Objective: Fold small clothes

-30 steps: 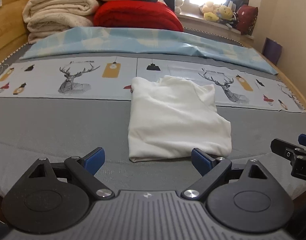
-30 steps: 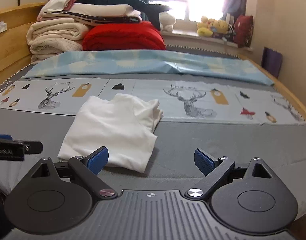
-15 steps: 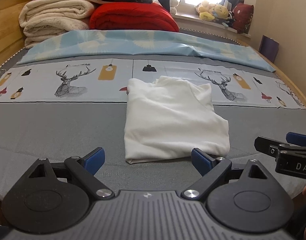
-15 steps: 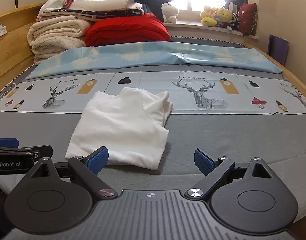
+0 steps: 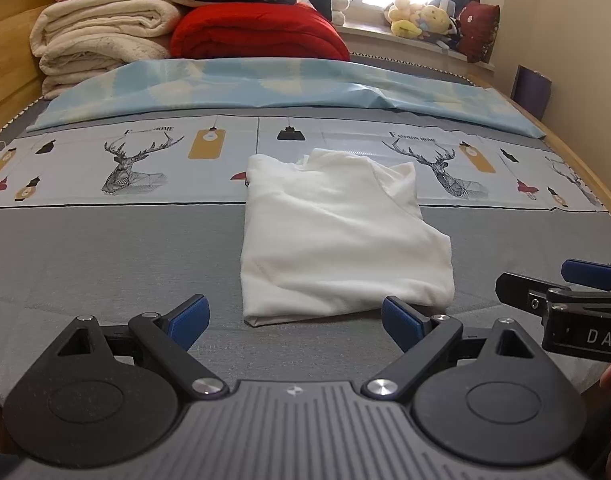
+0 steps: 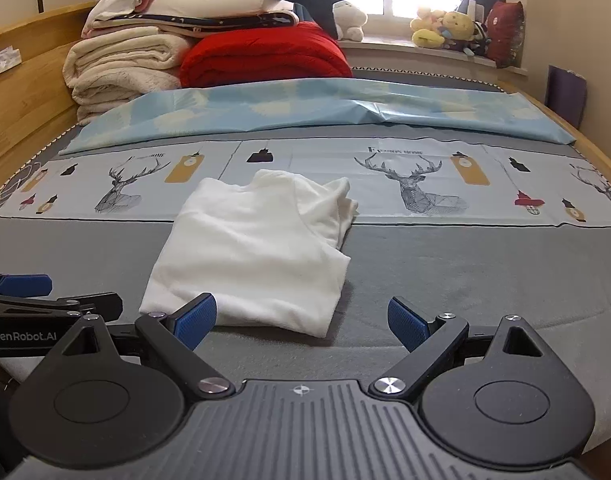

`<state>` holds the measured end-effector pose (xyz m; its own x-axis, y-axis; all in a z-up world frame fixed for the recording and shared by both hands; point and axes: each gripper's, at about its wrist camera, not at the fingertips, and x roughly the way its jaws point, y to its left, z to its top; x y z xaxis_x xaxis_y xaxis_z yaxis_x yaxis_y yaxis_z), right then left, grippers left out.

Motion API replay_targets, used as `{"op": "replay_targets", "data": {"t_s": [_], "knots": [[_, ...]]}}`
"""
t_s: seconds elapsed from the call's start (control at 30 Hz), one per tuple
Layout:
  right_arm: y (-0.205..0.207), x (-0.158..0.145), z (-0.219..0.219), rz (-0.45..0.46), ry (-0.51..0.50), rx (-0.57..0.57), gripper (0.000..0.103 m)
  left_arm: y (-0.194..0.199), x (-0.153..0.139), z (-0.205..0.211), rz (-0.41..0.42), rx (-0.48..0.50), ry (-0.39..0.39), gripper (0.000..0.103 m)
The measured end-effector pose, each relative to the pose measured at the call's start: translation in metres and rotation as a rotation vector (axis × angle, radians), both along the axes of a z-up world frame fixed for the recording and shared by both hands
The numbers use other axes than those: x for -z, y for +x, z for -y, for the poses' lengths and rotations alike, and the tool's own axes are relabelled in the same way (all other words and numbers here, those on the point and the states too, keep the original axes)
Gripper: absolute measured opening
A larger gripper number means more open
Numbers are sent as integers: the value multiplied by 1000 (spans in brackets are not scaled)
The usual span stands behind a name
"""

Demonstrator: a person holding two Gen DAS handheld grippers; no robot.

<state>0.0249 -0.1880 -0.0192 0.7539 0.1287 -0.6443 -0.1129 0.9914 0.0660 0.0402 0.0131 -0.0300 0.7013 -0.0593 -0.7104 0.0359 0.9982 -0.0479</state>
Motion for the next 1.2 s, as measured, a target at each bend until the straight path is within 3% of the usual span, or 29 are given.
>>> {"op": "replay_targets", "data": {"t_s": [1.2], "knots": [[-4, -1, -10, 9, -28, -57, 93, 0, -1, 1, 10, 14, -9, 95]]}}
